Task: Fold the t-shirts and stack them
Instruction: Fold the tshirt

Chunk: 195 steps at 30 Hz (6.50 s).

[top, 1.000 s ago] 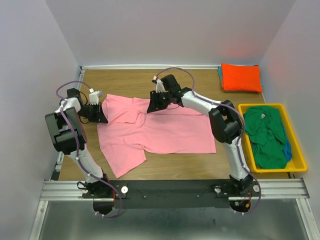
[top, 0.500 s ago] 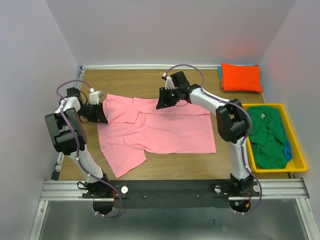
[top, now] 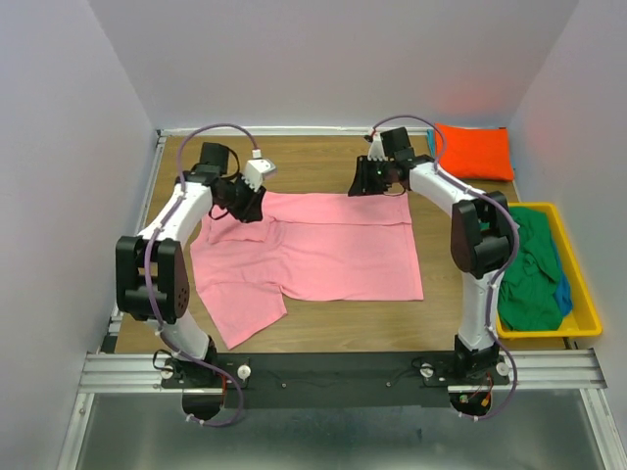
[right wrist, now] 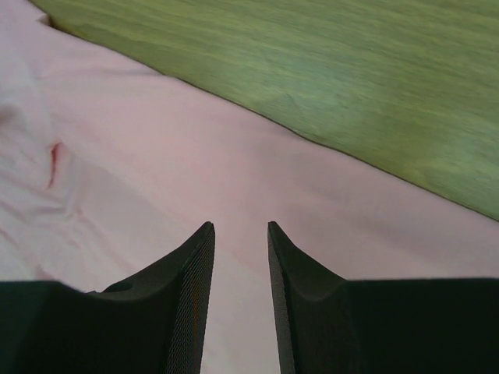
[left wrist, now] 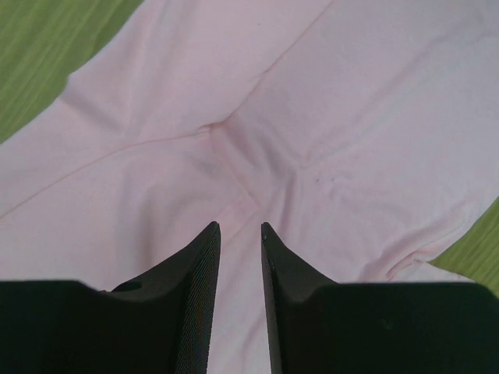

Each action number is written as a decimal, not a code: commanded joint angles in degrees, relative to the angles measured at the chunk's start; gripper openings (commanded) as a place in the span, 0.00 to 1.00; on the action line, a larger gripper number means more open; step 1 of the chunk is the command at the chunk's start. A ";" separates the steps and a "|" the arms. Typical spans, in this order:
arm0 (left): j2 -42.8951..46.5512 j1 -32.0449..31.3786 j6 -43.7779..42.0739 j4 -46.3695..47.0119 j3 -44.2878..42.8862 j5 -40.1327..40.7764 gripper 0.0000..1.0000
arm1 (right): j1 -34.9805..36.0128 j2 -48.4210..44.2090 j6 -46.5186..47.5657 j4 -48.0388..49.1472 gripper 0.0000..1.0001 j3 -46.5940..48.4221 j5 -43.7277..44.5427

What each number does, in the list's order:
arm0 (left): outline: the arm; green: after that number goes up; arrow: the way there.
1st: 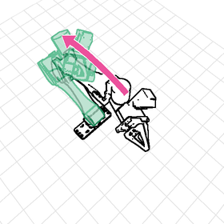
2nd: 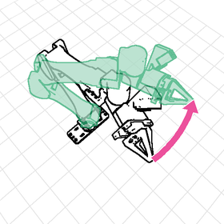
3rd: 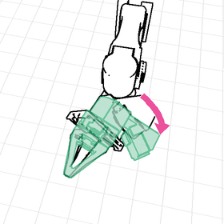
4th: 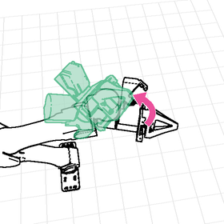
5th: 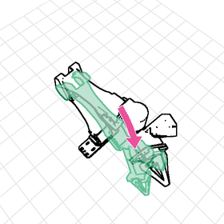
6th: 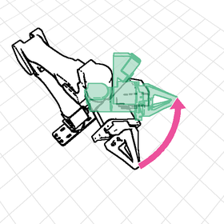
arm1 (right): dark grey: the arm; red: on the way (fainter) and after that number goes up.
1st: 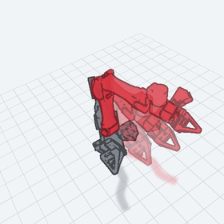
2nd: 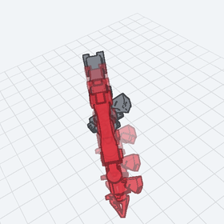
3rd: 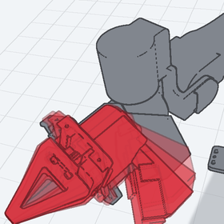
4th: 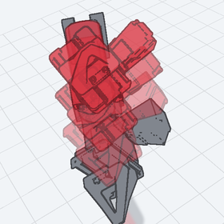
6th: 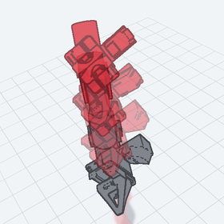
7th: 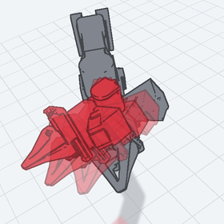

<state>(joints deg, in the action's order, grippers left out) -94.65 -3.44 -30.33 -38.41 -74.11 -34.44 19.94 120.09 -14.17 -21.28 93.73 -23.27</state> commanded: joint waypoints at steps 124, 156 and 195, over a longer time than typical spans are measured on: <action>5.15 10.65 -29.24 -15.02 -1.85 -0.19 0.66 | -5.62 -24.79 52.66 -26.79 0.97 -13.91 12.28; 11.33 7.49 -32.42 -13.62 14.16 4.38 0.56 | -5.53 -28.51 68.14 -12.74 0.40 -43.99 20.10; 13.00 -0.60 -33.22 -5.63 24.79 15.18 0.42 | -5.00 -26.23 68.93 -12.03 0.00 -43.99 21.33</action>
<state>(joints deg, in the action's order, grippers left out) -83.29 -1.93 -62.96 -46.44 -51.88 -23.22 14.90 92.09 54.96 -33.54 51.31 -1.74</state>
